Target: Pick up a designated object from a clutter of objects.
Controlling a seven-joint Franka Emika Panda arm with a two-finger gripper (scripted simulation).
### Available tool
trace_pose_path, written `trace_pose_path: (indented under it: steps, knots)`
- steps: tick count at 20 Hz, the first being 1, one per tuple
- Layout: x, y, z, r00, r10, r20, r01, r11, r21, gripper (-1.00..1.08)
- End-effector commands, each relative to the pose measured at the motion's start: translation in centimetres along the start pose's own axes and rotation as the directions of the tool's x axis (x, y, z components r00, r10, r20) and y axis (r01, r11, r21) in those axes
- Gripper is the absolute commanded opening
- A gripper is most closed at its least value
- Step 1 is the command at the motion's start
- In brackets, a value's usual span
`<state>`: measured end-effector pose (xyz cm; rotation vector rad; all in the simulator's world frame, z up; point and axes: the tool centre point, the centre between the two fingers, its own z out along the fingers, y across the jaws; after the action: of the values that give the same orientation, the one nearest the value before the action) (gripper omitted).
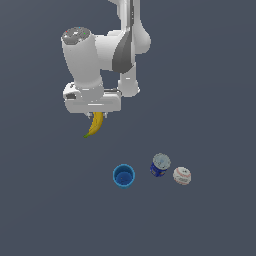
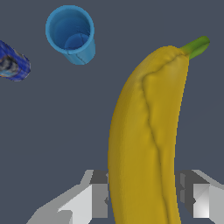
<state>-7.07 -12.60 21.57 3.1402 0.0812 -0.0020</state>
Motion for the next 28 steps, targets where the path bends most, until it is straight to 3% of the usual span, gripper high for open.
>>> trace_pose_path:
  steps: [1, 16, 28]
  knots:
    - [-0.2, 0.0, -2.6, 1.000, 0.000, -0.001, 0.000, 1.000, -0.001, -1.00]
    - [-0.7, -0.2, -16.0, 1.000, 0.000, -0.001, 0.000, 1.000, -0.001, -1.00]
    - [-0.6, -0.1, -20.1, 1.000, -0.001, -0.001, 0.001, 1.000, 0.000, -1.00]
